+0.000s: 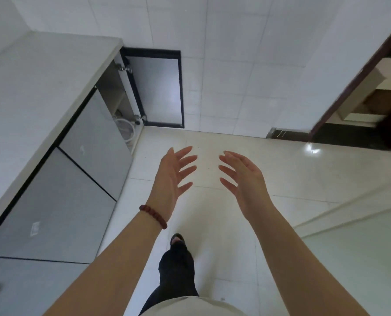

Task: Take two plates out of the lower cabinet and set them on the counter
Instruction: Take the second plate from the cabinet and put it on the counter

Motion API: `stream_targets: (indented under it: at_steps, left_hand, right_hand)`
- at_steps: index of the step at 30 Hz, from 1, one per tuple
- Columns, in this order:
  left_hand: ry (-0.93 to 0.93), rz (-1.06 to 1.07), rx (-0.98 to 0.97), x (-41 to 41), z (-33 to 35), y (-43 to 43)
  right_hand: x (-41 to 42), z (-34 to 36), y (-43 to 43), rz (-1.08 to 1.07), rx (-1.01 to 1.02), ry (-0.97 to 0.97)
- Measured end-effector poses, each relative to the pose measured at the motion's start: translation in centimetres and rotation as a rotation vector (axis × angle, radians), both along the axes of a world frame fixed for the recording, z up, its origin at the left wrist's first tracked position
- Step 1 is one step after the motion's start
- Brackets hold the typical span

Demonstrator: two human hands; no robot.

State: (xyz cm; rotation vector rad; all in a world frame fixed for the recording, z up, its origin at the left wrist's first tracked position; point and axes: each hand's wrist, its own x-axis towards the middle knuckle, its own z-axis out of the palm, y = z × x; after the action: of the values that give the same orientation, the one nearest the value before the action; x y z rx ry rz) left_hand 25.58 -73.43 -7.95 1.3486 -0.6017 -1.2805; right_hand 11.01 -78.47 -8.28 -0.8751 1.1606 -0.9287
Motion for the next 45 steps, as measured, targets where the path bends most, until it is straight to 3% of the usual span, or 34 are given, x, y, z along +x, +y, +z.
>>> stream_targets:
  at_steps: [12,21,36,45]
  left_hand:
    - [-0.173,-0.081,-0.050,10.3,0.3,-20.7]
    - [-0.198,-0.031,-0.067,16.2,-0.4,-30.6]
    - [-0.124,0.464,0.027,25.8,-0.6,-48.8]
    - [-0.088,0.710,0.060,29.9,-2.0,-51.8]
  right_hand:
    - [10.9,0.7,-20.3,0.014,-0.007,0.005]
    - [17.4,0.2,-30.4,0.087,0.010,0.027]
    - [30.8,0.2,-53.4,0.523,-0.020,0.051]
    - [38.0,-1.5,-58.8,0.763,0.009,0.059]
